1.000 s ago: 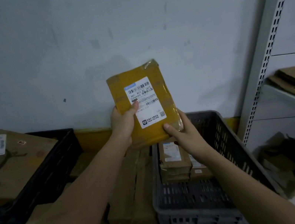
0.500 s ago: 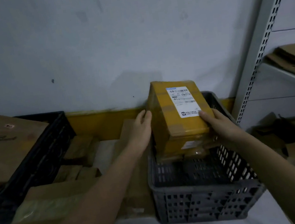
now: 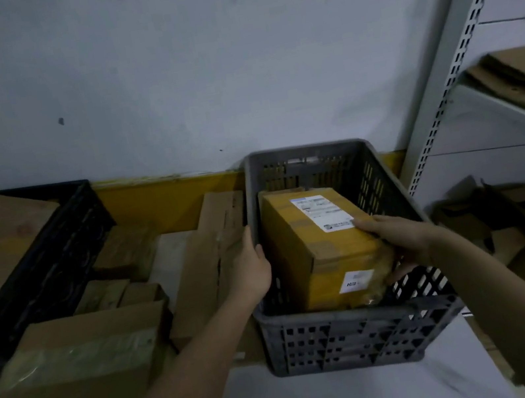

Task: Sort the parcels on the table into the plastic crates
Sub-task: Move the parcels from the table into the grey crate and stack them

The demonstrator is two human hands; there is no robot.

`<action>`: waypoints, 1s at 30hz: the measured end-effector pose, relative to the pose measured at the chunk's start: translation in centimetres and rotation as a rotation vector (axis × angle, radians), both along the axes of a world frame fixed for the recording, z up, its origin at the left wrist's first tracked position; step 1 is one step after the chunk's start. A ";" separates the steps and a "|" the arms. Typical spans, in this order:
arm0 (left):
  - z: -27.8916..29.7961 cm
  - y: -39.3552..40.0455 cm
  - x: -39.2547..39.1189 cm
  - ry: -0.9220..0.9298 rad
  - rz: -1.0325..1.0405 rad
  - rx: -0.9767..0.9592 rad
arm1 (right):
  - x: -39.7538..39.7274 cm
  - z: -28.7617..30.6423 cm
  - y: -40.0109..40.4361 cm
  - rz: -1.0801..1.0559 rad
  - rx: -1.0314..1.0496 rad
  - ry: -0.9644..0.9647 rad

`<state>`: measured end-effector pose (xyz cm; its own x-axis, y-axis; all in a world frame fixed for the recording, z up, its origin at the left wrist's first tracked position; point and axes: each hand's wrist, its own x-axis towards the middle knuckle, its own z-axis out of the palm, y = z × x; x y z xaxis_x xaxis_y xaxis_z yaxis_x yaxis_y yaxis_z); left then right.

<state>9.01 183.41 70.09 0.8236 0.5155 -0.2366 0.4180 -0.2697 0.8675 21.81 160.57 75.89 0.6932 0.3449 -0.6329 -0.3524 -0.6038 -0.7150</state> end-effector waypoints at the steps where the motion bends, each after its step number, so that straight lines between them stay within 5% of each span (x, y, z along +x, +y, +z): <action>1: 0.0 0.0 0.0 0.006 0.002 0.011 | 0.3 0.3 0.0 -0.032 0.001 -0.011; 8: -0.8 0.1 0.2 0.051 -0.015 0.151 | 2.9 1.4 -0.4 -0.312 0.133 -0.256; 13: -0.2 0.8 1.9 0.125 -0.096 0.385 | 3.8 1.1 1.4 -0.231 -0.187 -0.760; 16: -0.4 1.1 3.0 0.153 -0.064 0.382 | 4.2 -0.1 2.8 -0.150 -0.344 -0.881; 21: -2.1 2.1 3.2 0.106 -0.067 0.419 | 5.9 -2.6 4.8 -0.126 -0.416 -0.838; 28: -2.5 2.1 3.4 0.126 -0.060 0.516 | 9.4 -7.4 5.0 -0.212 -0.248 -0.680; 30: -2.6 2.0 3.5 0.131 -0.059 0.528 | 9.9 -8.3 4.8 -0.092 -0.378 -0.769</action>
<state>12.49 185.45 67.52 0.8359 0.5455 -0.0609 0.4845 -0.6810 0.5491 31.75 165.35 67.60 0.9912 0.1272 -0.0373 0.0881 -0.8420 -0.5322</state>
